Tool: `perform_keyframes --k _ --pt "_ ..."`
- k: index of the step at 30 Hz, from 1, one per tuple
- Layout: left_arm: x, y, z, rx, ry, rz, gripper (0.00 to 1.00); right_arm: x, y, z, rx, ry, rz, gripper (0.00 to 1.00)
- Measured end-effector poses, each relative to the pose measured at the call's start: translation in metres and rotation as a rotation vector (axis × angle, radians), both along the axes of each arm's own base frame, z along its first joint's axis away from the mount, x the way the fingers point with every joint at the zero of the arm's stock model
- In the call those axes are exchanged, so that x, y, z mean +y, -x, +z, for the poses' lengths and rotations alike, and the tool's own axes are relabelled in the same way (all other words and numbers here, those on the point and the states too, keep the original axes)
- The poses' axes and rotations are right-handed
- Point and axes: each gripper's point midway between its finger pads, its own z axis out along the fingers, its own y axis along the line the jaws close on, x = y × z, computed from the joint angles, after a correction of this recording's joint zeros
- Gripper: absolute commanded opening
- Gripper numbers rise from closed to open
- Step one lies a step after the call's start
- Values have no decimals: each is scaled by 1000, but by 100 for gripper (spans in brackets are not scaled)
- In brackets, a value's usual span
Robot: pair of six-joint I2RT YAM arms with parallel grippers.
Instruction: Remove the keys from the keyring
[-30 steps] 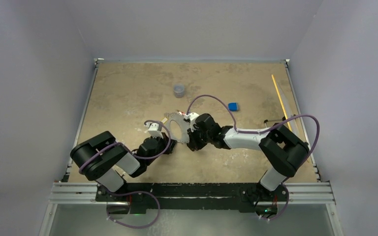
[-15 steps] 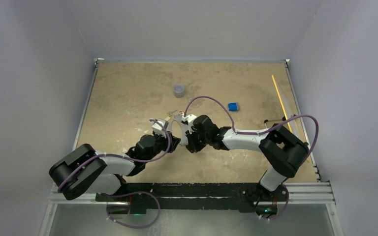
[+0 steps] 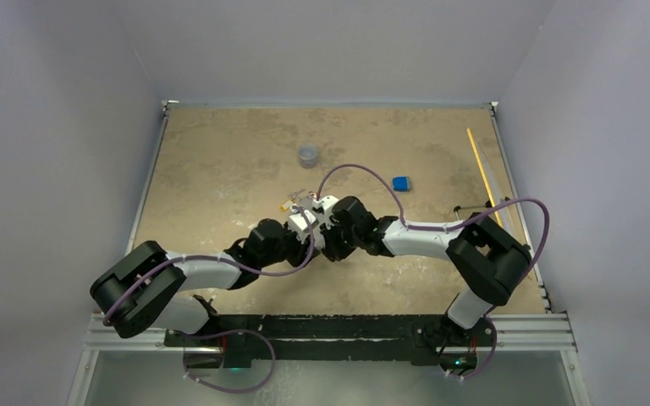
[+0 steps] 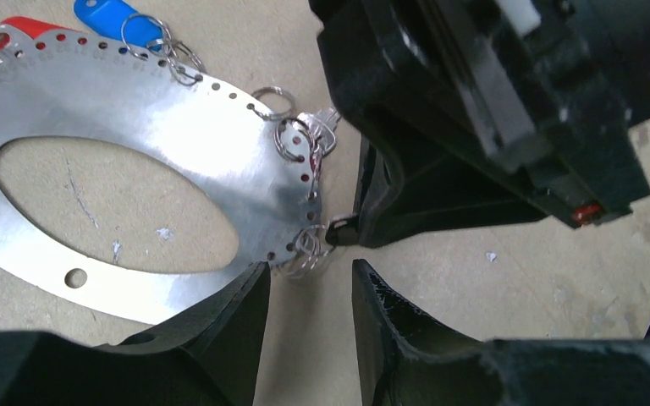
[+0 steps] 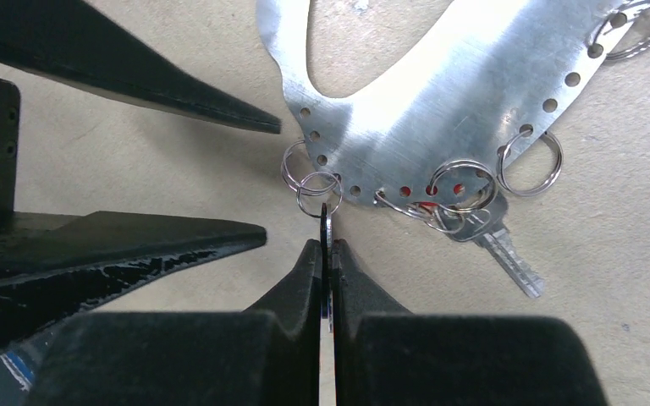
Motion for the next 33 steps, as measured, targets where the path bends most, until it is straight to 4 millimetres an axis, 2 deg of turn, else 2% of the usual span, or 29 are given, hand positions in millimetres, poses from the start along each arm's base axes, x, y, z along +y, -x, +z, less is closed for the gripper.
perform_keyframes --k 10,17,23,33 --pt "5 1 1 -104 -45 -67 39 -16 -19 1 19 -22 -38 0" --pt "2 -2 5 -223 -73 -145 38 -16 -18 1 26 -31 -20 0" --pt "-7 -6 -4 -265 -130 -227 37 -16 -14 4 30 -45 -6 0" --pt "-18 -6 -7 -332 -163 -349 32 -14 -12 7 33 -59 4 0"
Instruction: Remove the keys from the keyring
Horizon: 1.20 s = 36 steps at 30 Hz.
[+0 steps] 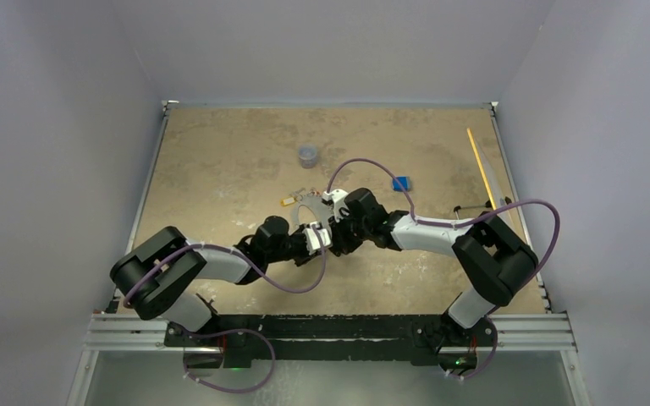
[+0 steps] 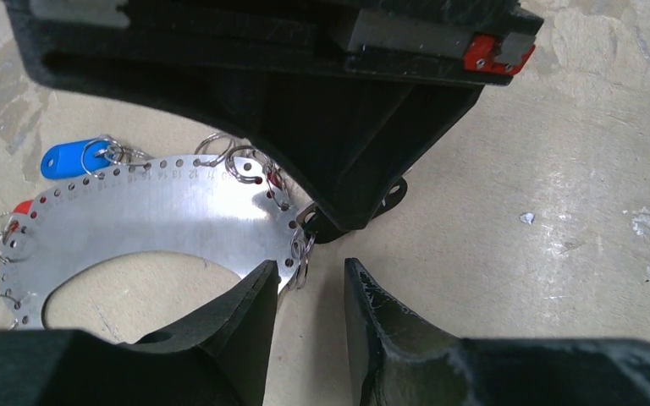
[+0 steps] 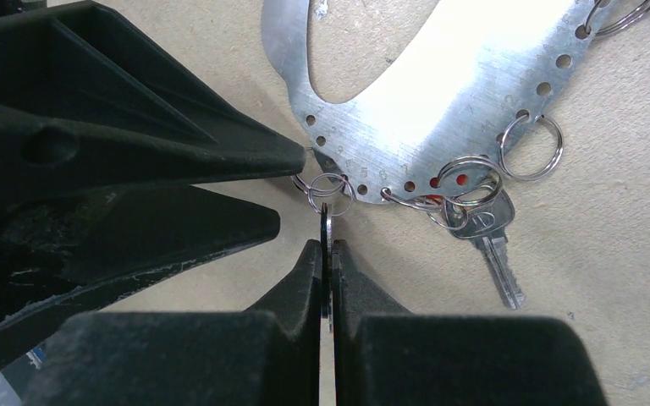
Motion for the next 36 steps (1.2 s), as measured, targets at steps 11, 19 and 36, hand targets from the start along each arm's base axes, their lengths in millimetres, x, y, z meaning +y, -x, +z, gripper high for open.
perform_keyframes --k 11,19,36 --pt "-6 -3 0 -19 -14 -33 29 1 3 -1 7 -9 10 0" --pt "-5 -2 -10 -1 -43 -40 25 2 2 9 -15 -30 10 0" --pt "-6 -5 -15 4 -51 -34 0 1 2 9 -15 -31 9 0"
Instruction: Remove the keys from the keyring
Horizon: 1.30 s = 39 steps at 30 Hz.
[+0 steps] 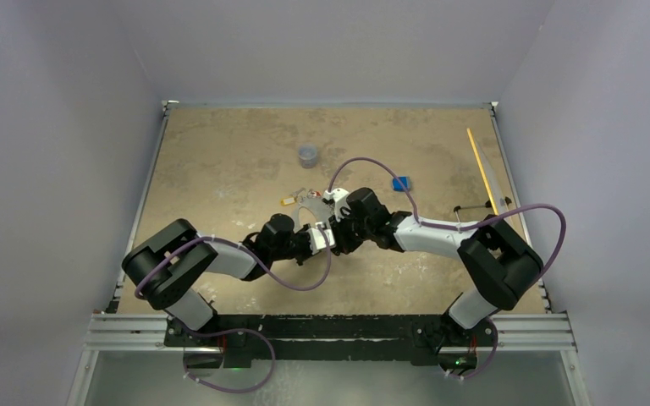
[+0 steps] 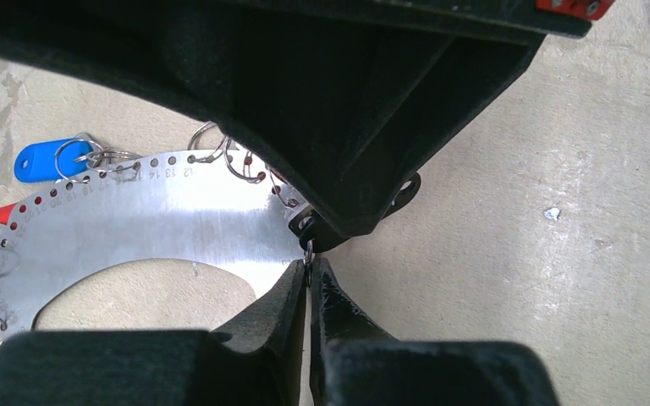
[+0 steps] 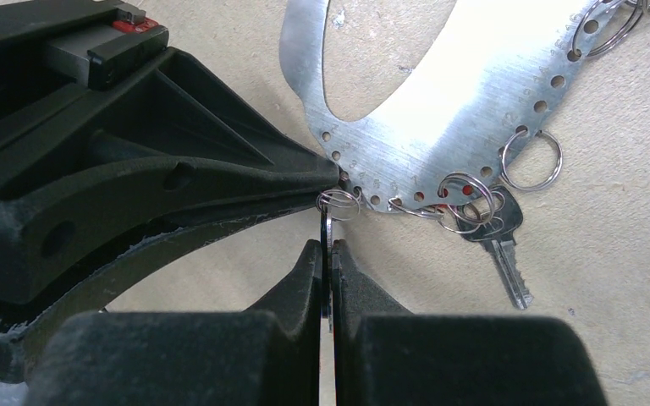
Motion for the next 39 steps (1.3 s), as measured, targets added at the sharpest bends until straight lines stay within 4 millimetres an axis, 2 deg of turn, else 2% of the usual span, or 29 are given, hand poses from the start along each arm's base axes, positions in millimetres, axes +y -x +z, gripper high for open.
perform_keyframes --k 8,12,22,34,39 --pt "1 -1 1 -5 5 11 0 -8 -7 1 0 -4 -33 0" --pt "3 -1 14 -41 56 31 0 -14 -14 7 -1 -24 -64 0" --pt "11 3 35 -39 214 130 0 -7 -13 16 -3 -76 -40 0" --pt "14 -6 58 -25 381 255 0 0 -16 20 -26 -116 -33 0" --pt "12 -4 56 -9 401 268 0 2 -15 19 -40 -106 -35 0"
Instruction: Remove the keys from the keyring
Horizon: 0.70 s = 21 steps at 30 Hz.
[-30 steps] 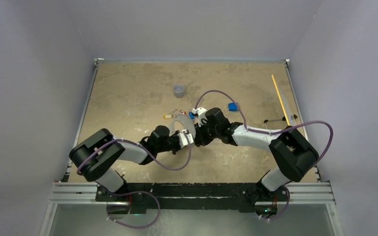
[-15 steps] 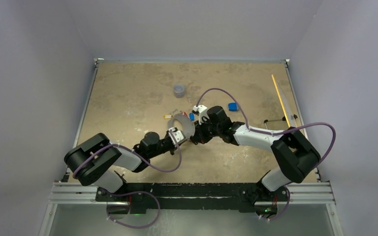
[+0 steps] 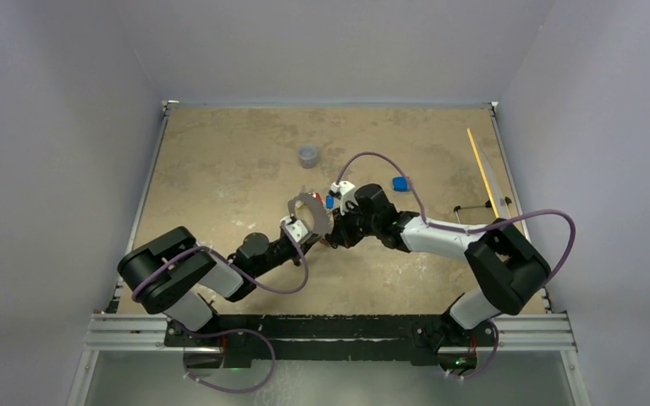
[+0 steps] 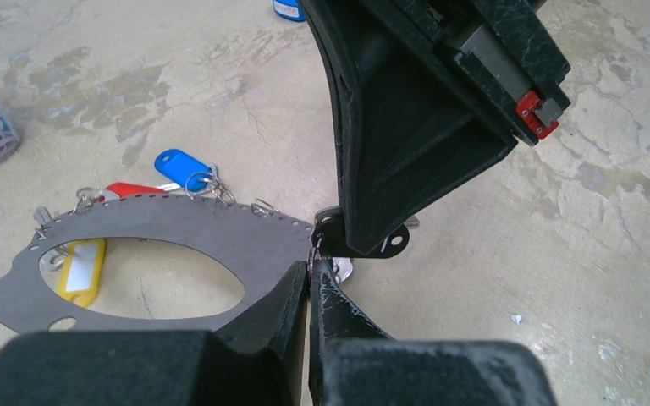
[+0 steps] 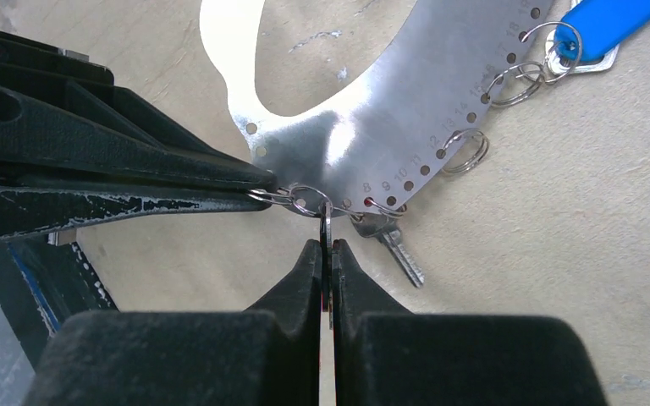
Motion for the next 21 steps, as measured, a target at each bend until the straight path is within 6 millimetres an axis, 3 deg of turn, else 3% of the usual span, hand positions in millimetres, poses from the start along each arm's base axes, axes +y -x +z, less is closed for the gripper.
perform_keyframes --k 8,16,21 --pt "11 13 -8 40 32 17 0 2 7 1 -2 15 14 0" --pt "17 18 -10 63 57 39 26 -3 2 14 -47 27 23 0" --pt "18 19 -10 69 49 40 32 -8 3 11 -46 58 32 0"
